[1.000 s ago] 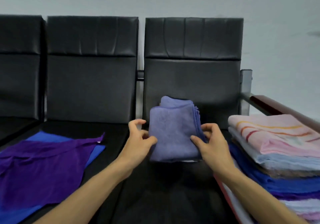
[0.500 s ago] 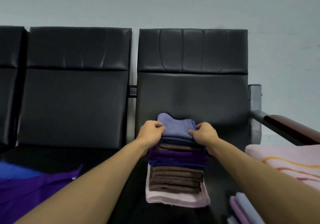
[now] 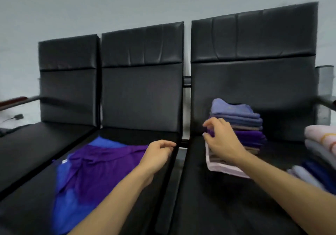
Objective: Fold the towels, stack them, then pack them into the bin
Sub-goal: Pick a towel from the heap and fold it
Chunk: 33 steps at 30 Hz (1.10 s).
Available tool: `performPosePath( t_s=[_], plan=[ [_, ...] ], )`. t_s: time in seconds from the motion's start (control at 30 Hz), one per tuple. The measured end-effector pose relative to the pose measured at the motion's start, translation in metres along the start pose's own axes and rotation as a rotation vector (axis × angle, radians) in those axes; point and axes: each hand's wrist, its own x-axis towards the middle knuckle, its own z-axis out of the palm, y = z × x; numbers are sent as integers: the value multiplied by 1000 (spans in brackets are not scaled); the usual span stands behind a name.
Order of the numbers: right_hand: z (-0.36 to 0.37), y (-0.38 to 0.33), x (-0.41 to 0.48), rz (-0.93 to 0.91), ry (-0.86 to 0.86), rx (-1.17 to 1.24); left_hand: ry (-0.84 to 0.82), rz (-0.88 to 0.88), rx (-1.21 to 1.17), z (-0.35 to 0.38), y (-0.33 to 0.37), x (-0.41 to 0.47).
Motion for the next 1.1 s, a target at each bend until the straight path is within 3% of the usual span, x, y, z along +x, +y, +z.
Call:
performPosePath(
  t_s=[0.1,0.27,0.5,0.63,0.77,0.87,0.97,1.1],
  plan=[
    [33,-41,-24,-26,-178,74,191,-27,-17,-55,-29,-25],
    [106,-93,-45,70,-407,121,496,-1,196,-123,-64,-44],
    [187,-129,-55,352,-500,-13,474,-2,361,-137,-84,-49],
    [193,-139,-54,329,-366,90,475,1,379,-138,-85,-50],
    [167,-152,-43,177,-125,523,495,65,362,-132,-74,-50],
    [138,-157,-30,197,16,852,504,103,251,-121,-60,-49],
    [99,-154,-22,309,76,1138,383,165,113,-102,-41,-49],
    [37,-116,-24,307,99,1119,156,287,65,-64,-14,-54]
  ],
)
